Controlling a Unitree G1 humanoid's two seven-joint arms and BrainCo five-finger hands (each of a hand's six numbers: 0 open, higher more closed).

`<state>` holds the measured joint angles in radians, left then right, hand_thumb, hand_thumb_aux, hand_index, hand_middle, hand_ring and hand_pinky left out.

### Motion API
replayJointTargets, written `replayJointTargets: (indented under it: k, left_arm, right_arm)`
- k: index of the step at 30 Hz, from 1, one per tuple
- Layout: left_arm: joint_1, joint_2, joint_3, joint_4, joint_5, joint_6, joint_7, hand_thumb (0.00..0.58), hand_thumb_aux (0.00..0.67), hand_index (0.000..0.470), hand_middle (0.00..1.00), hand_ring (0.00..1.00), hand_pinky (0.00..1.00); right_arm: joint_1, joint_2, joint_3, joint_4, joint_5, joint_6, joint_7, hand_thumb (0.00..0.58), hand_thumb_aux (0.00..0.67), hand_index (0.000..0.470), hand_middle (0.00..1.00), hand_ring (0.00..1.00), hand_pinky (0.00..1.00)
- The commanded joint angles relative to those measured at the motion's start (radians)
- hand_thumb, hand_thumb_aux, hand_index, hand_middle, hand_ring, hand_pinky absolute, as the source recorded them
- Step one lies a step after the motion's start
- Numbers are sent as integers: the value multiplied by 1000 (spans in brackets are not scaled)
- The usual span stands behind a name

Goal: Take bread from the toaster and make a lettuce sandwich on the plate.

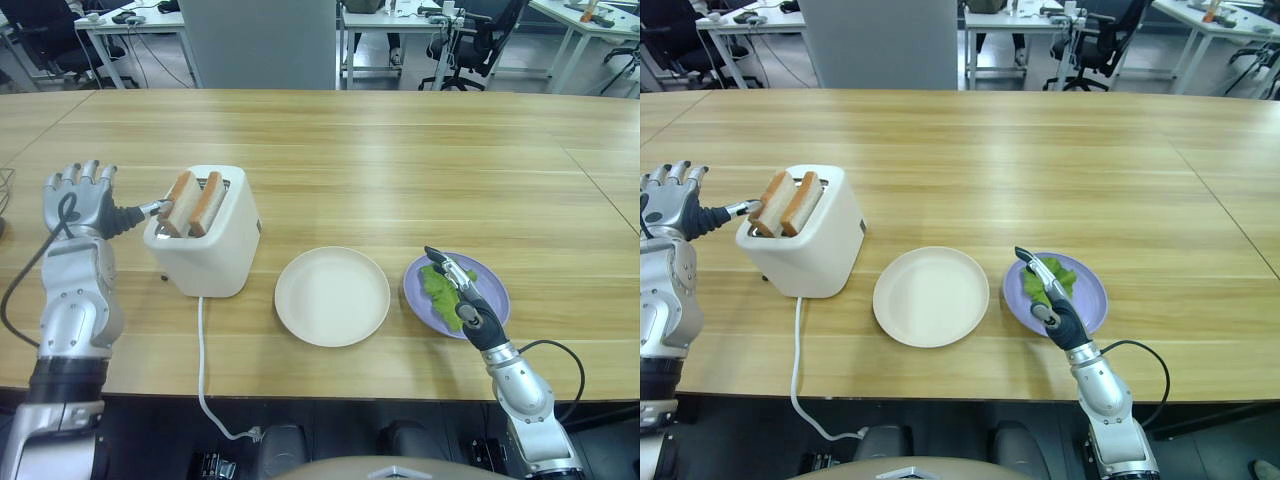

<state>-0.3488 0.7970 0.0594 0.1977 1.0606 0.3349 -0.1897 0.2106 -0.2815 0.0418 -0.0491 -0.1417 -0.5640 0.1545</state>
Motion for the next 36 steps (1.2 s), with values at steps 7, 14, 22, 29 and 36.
replayJointTargets:
  k: [7,14,22,29,36]
  left_arm:
    - [-109,-14,-123,177,-73,-15,8,0,0,0,0,0,0]
    - [-111,6,-101,158,-129,-6,77,0,0,0,0,0,0]
    - [-129,14,-74,141,-187,-11,175,0,0,0,0,0,0]
    - [-168,-21,-182,224,-168,-13,150,0,0,0,0,0,0]
    - [-202,-49,-254,320,-180,-41,165,0,0,0,0,0,0]
  right_arm:
    - [5,-14,-15,-5,5,0,9,0,0,0,0,0,0]
    - [7,-18,-19,-4,7,-1,10,0,0,0,0,0,0]
    - [8,-21,-17,-4,10,-1,13,0,0,0,0,0,0]
    - [15,-26,-18,-7,12,-3,16,0,0,0,0,0,0]
    - [16,-42,-34,-1,12,-4,19,0,0,0,0,0,0]
